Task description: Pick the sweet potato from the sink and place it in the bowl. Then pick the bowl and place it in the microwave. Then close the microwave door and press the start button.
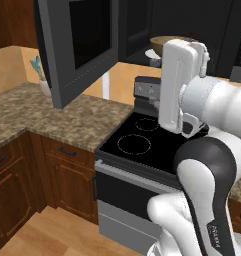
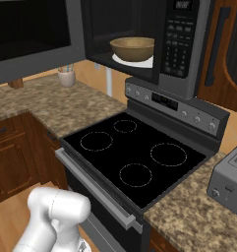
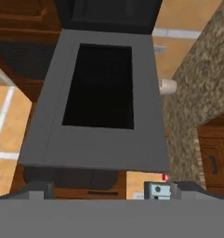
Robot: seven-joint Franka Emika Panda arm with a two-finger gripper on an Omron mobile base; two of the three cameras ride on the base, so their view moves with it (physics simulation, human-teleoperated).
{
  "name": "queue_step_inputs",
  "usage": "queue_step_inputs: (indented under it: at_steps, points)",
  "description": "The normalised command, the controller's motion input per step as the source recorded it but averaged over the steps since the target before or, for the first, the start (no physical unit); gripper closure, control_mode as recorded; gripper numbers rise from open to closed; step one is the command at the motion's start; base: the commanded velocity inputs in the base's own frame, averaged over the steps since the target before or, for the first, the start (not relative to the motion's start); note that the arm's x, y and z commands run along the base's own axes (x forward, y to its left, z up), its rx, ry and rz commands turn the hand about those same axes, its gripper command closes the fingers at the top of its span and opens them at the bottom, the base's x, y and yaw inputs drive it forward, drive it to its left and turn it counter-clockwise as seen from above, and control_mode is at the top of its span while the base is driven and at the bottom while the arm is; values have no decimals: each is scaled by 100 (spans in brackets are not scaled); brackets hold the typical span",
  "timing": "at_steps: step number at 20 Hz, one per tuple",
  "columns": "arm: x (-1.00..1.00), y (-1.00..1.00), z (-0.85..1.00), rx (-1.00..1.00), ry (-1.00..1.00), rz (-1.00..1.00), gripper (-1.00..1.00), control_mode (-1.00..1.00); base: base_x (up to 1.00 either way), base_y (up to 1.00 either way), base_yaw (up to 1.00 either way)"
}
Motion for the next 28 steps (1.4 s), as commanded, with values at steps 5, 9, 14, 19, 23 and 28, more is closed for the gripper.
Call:
queue_step_inputs:
  at_steps: [5, 9, 14, 19, 23, 28]
  points:
    - [-42, 88, -19, 1, -8, -8, -100, -100, 0, 0, 0]
    - [0, 92, -33, 5, -6, -20, -100, -100, 0, 0, 0]
    - [11, 70, -42, 14, -6, -16, -100, -100, 0, 0, 0]
    - [12, 68, -39, 11, -12, -4, -100, -100, 0, 0, 0]
    - [73, 32, -22, 0, 0, 0, -100, -100, 0, 0, 0]
    - [81, 37, -26, 2, 0, -11, -100, -100, 0, 0, 0]
